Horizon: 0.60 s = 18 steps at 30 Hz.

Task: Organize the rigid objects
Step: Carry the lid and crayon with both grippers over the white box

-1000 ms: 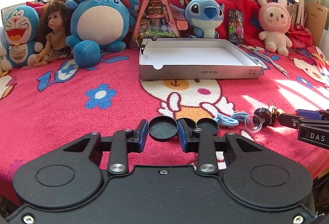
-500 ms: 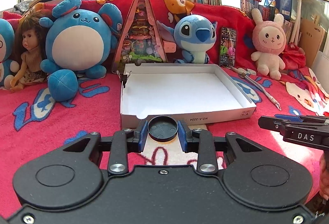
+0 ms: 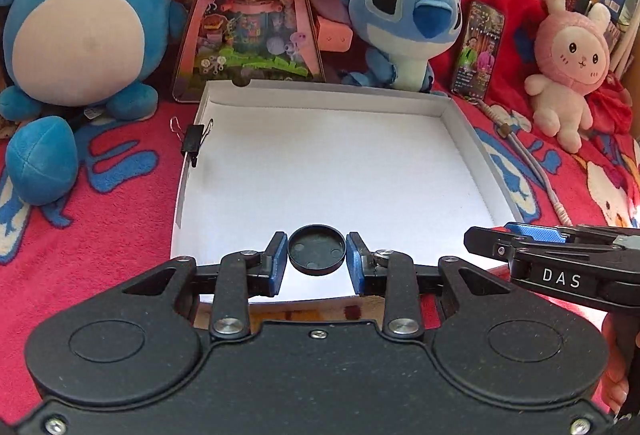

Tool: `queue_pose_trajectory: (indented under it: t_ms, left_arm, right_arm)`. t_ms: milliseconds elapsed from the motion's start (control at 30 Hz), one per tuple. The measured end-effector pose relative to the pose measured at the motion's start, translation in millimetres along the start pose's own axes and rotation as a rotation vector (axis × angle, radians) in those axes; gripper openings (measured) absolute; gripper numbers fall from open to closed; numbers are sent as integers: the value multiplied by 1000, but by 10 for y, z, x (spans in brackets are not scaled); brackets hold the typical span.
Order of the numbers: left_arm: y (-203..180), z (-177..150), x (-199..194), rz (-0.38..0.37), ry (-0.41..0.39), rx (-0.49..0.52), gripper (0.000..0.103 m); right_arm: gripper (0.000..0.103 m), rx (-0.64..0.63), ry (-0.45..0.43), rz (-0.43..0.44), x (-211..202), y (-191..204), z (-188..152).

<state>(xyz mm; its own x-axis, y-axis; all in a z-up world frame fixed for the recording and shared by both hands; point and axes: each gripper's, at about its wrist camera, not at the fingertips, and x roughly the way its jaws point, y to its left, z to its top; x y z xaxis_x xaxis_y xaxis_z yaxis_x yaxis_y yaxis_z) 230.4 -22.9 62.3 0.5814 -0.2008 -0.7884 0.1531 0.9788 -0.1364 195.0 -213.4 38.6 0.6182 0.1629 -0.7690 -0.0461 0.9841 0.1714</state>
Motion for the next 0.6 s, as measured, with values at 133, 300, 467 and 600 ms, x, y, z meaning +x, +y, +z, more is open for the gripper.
queue_pose_trajectory:
  t_ms: [133,300,467,600]
  left_arm:
    - [-47,-20,239,30,49,16,30]
    - [-79,-74,358,61,65,32,30]
    - [-88,-92,415,72,76,39,30]
    - [-122,-117,426,90,67,64,30]
  right_arm:
    - [50,-7,46,-13,181,26,8]
    - [50,-15,85,-19,311,62,4]
    - [50,-19,102,-29,395,70,-7]
    - [52,-29,115,-37,446,81,-20]
